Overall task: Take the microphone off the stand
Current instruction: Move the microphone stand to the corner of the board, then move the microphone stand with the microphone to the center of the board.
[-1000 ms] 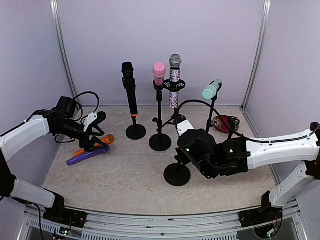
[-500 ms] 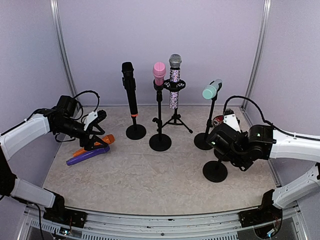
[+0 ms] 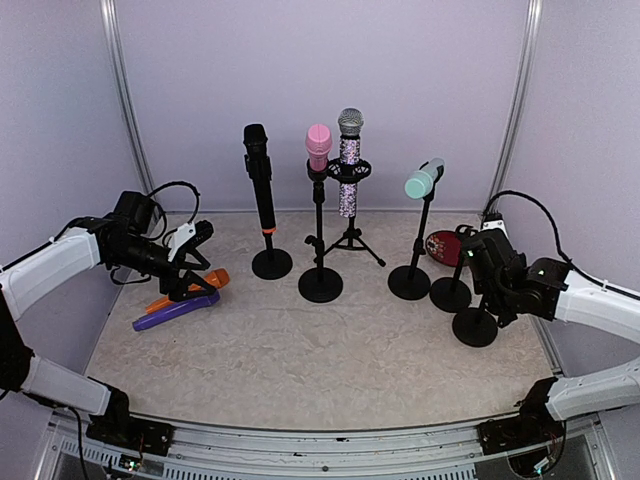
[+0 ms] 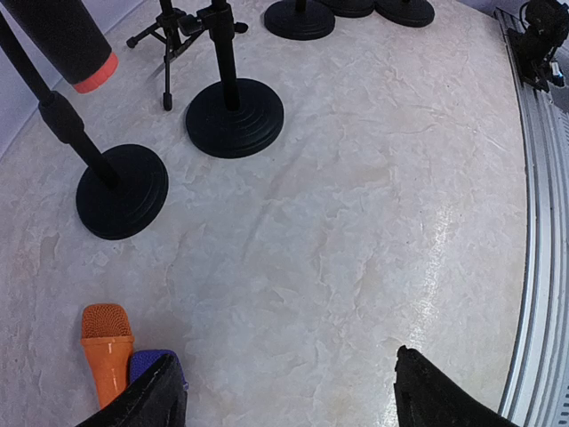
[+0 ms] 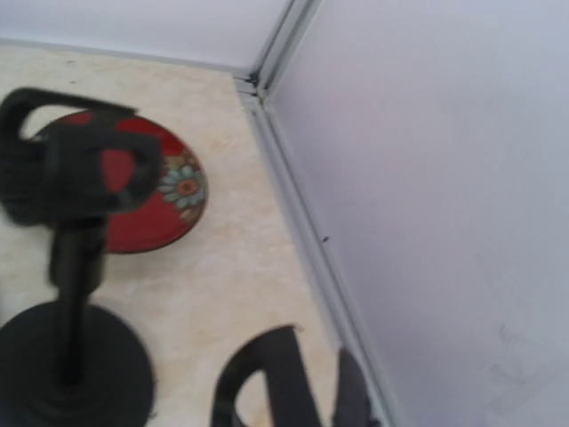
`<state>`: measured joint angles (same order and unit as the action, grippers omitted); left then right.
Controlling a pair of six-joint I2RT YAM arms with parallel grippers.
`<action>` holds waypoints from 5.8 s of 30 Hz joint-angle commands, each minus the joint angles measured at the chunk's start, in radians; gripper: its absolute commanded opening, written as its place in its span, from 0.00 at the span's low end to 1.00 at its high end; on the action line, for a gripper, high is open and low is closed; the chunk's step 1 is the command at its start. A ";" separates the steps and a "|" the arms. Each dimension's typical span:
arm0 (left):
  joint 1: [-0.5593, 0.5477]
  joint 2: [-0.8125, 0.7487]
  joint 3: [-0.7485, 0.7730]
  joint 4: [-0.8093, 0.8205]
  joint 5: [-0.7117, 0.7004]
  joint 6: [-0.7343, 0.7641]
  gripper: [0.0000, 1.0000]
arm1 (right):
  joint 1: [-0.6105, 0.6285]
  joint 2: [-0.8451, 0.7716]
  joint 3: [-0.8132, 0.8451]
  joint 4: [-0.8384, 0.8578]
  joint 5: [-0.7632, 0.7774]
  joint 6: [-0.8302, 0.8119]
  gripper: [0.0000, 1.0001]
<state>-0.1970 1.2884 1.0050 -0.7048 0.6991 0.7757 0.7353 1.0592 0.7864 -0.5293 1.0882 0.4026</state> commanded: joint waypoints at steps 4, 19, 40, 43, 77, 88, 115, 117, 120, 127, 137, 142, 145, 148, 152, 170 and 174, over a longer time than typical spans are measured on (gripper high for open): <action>-0.001 0.006 0.029 -0.003 0.013 0.009 0.79 | -0.081 0.046 0.010 0.198 -0.059 -0.099 0.04; -0.002 0.008 0.029 -0.009 0.013 0.012 0.82 | -0.064 -0.069 0.286 0.125 -0.202 -0.258 1.00; 0.005 0.008 0.055 -0.048 0.014 0.023 0.82 | 0.060 0.245 0.192 1.129 -0.255 -1.492 0.99; 0.010 0.005 0.056 -0.052 0.012 0.029 0.82 | 0.059 0.275 0.183 1.272 -0.255 -1.595 0.94; 0.016 0.010 0.084 -0.094 0.012 0.051 0.82 | 0.095 0.435 0.254 1.226 -0.415 -1.742 0.88; 0.028 0.004 0.077 -0.102 0.012 0.063 0.82 | 0.119 0.475 0.266 1.328 -0.408 -1.803 0.62; 0.028 -0.026 0.078 -0.108 0.020 0.060 0.82 | 0.446 0.380 0.215 1.419 -0.329 -1.863 0.02; 0.028 -0.029 0.075 -0.110 0.022 0.062 0.82 | 0.478 0.407 0.228 1.437 -0.331 -1.862 0.00; 0.028 -0.030 0.074 -0.109 0.023 0.061 0.82 | 0.514 0.461 0.273 1.456 -0.345 -1.866 0.00; 0.029 -0.042 0.068 -0.109 0.025 0.060 0.82 | 0.568 0.613 0.445 1.482 -0.446 -1.844 0.00; 0.030 -0.052 0.054 -0.101 0.026 0.056 0.82 | 0.573 0.837 0.670 1.469 -0.639 -1.772 0.00; 0.031 -0.044 0.055 -0.096 0.037 0.042 0.83 | 0.573 0.894 0.735 1.444 -0.726 -1.703 0.00; 0.031 -0.039 0.055 -0.091 0.052 0.029 0.83 | 0.571 0.900 0.747 1.427 -0.761 -1.643 0.00; 0.030 -0.032 0.051 -0.079 0.067 0.016 0.84 | 0.569 0.889 0.743 1.374 -0.802 -1.602 0.00; 0.028 -0.021 0.048 -0.067 0.093 0.001 0.84 | 0.570 0.871 0.724 1.307 -0.820 -1.571 0.09; 0.010 -0.019 0.050 -0.047 0.114 -0.026 0.84 | 0.661 0.720 0.503 1.299 -0.620 -1.411 0.93; 0.011 -0.028 0.055 -0.036 0.113 -0.029 0.84 | 0.718 0.644 0.375 1.355 -0.454 -1.328 0.99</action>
<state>-0.1829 1.2728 1.0561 -0.7658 0.7898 0.7593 1.4002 1.7885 1.2556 0.7624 0.4522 -1.0412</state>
